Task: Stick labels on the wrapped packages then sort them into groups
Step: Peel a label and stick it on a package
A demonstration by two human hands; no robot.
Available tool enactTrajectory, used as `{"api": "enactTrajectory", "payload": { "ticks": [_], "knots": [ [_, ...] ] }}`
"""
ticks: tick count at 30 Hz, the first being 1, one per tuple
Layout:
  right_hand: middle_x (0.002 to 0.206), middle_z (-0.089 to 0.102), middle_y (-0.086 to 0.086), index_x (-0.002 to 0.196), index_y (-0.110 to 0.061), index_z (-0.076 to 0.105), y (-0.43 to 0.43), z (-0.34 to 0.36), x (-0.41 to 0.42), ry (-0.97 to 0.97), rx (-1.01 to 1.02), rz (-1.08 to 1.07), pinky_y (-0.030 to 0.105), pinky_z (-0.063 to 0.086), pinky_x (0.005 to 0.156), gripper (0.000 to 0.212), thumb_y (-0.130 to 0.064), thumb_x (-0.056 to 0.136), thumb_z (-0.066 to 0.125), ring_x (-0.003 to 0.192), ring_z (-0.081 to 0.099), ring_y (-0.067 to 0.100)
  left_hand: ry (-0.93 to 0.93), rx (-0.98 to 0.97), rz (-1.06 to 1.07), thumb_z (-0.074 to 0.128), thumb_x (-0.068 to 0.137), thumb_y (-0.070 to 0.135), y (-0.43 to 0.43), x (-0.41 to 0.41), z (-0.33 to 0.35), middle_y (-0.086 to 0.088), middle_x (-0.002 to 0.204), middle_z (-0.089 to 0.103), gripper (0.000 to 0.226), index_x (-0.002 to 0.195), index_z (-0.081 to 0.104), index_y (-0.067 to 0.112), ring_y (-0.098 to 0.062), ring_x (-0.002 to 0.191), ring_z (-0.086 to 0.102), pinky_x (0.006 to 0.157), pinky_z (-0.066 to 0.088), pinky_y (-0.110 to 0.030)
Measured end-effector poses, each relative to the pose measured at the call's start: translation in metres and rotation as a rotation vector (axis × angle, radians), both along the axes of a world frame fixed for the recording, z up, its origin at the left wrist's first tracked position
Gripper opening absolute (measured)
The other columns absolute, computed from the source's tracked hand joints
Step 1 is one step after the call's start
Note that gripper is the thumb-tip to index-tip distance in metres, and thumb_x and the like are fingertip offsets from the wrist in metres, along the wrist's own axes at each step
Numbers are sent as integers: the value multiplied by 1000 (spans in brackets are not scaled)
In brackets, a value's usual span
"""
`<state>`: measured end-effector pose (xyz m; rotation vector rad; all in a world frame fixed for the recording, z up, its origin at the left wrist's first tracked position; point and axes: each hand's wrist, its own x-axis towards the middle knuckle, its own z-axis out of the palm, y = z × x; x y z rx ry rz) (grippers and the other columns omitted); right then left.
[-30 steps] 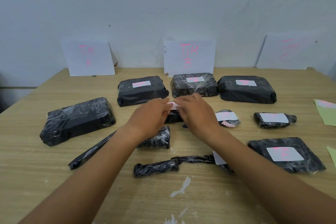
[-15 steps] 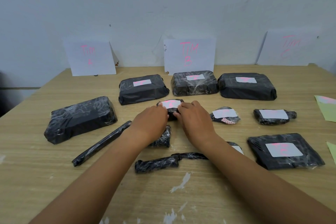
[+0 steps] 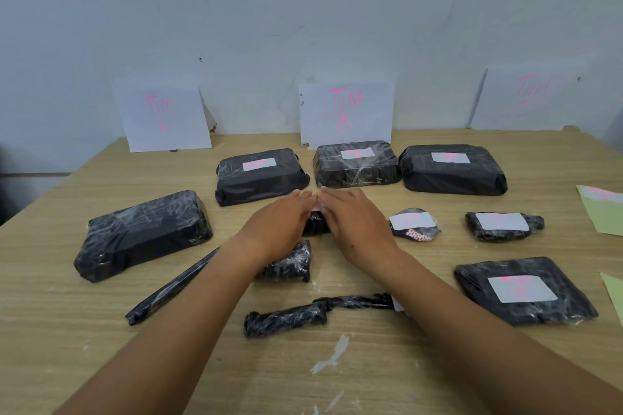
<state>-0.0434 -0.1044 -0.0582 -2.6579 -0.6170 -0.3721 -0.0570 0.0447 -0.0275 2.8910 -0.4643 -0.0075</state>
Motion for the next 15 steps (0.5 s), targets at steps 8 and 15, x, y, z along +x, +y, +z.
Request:
{"api": "enactTrajectory", "payload": {
  "ticks": [8, 15],
  "knots": [
    [145, 45, -3, 140, -19, 42, 4, -4, 5, 44, -188, -18, 38, 36, 92, 41, -30, 103, 27, 120, 41, 25, 61, 88, 34, 30, 103, 16, -3, 3, 7, -2, 156, 24, 47, 149, 23, 19, -19, 142, 25, 112, 23, -31],
    [144, 45, -3, 139, -18, 41, 7, -2, -1, 46, -282, -83, 38, 33, 91, 44, -37, 103, 24, 119, 41, 27, 57, 270, 80, 28, 104, 23, -4, 4, 4, -3, 157, 20, 45, 148, 23, 13, -21, 142, 25, 115, 19, -41]
  ]
}}
